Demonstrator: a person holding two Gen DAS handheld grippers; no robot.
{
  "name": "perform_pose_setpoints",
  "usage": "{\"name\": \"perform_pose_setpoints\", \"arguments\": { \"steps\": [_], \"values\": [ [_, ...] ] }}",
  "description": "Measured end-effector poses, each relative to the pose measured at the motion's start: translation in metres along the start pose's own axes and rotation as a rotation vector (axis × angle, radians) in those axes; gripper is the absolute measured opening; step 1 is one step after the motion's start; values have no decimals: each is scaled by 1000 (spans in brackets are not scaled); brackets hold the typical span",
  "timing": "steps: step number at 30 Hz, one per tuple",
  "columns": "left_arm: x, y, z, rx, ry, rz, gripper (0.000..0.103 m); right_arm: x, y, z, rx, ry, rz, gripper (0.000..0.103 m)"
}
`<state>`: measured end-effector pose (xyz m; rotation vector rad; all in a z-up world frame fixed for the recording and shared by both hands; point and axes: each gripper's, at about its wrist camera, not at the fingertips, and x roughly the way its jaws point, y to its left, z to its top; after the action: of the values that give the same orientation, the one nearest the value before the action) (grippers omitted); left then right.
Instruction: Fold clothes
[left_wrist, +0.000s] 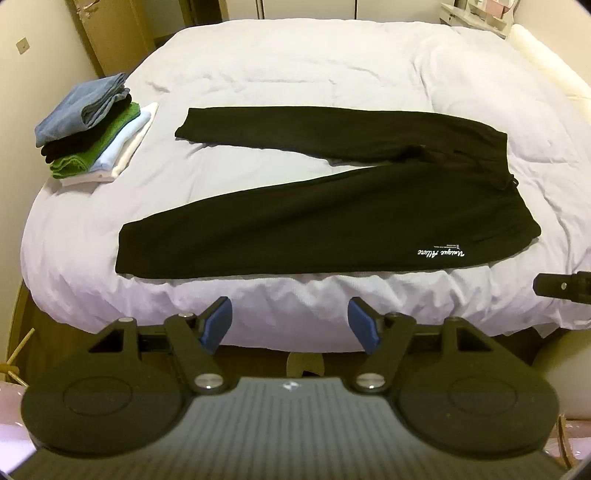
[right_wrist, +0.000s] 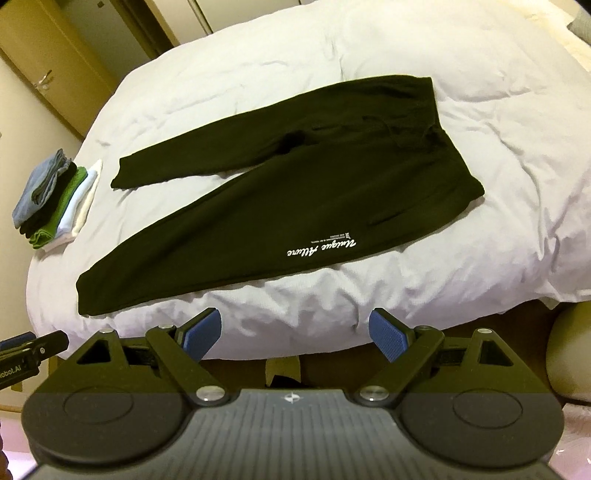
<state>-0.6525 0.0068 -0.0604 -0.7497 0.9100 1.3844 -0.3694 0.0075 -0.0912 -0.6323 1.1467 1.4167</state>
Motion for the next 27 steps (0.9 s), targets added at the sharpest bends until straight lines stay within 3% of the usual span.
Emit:
{"name": "perform_pose_setpoints", "arguments": {
  "steps": [9, 17, 27],
  "values": [
    [10, -1, 11, 2, 6, -18, 66, 2, -4, 9, 6, -7, 0, 89],
    [46, -9, 49, 15, 29, -47, 67, 25, -9, 40, 25, 17, -18, 89],
    [171, -42, 153, 142, 104, -150, 67, 113, -43, 116, 121, 124, -107, 89]
  ]
}}
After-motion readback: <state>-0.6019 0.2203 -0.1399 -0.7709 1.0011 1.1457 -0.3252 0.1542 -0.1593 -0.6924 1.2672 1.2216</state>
